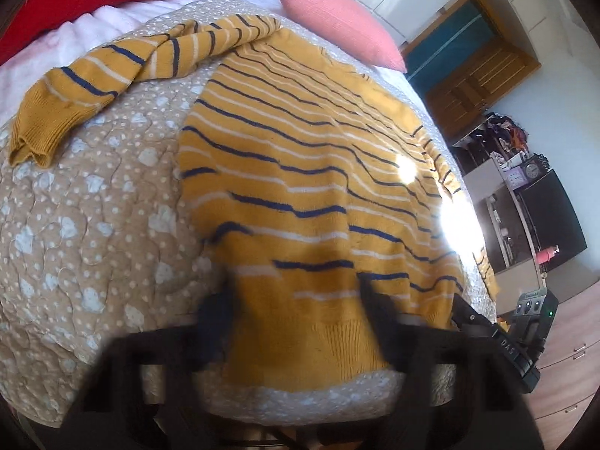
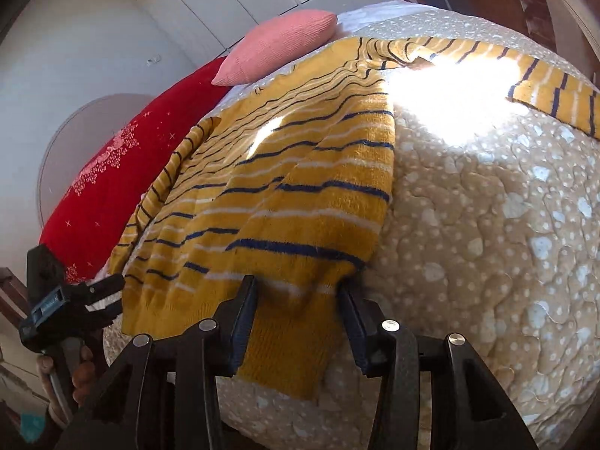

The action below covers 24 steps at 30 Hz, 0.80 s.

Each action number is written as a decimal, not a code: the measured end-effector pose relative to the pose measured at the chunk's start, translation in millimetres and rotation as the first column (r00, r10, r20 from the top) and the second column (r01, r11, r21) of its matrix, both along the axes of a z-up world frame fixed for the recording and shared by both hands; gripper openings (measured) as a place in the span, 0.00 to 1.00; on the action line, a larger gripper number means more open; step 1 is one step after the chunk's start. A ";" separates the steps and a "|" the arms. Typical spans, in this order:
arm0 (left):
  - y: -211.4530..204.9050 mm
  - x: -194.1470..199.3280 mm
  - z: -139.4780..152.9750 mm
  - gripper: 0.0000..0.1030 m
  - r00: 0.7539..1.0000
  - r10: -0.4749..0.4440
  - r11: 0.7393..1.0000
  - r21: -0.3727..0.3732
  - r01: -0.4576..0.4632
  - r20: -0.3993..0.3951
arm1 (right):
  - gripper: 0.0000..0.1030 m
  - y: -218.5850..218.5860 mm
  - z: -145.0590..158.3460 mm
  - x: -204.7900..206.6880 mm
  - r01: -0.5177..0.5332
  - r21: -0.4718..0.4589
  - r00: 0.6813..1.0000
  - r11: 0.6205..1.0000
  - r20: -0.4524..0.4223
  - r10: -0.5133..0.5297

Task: Fold small clothes
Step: 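Grasp a sleeve cuff with the right gripper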

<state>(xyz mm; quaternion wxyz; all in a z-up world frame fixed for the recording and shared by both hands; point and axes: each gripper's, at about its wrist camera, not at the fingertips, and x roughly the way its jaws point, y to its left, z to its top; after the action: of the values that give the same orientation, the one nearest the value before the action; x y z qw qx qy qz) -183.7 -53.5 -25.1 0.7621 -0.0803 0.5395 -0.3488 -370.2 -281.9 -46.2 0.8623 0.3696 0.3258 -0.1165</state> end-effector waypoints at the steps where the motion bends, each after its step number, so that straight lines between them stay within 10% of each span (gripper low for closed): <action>1: -3.2 4.6 -1.9 0.08 1.000 0.018 0.999 0.046 -0.018 -0.010 | 0.42 -2.8 -2.8 2.8 0.010 0.027 1.000 1.000 0.013 -0.010; 3: -2.2 12.0 -3.2 0.08 0.998 0.046 0.997 0.057 -0.044 -0.048 | 0.16 -11.0 -3.6 4.4 0.028 0.061 1.000 0.998 0.010 -0.029; 5: 4.2 10.1 5.7 0.08 0.998 0.067 0.995 0.080 -0.066 -0.017 | 0.13 -15.5 -4.2 1.8 0.041 0.095 0.999 0.995 0.021 -0.043; 18: 53.5 -41.9 23.9 0.10 0.996 0.043 0.986 0.156 -0.054 0.073 | 0.14 11.8 8.1 -86.5 -0.012 0.080 0.999 0.997 0.046 0.008; 24: 74.0 -49.1 58.6 0.46 0.976 0.075 0.985 0.135 -0.104 0.204 | 0.25 -28.4 6.5 -121.7 0.160 0.089 0.984 0.983 0.070 -0.166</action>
<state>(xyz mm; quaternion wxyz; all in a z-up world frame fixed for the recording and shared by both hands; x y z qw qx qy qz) -232.8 20.5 33.6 0.8308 -0.0139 0.4806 -0.2803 -491.8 -310.3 -39.6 0.8458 0.4347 0.2653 -0.1588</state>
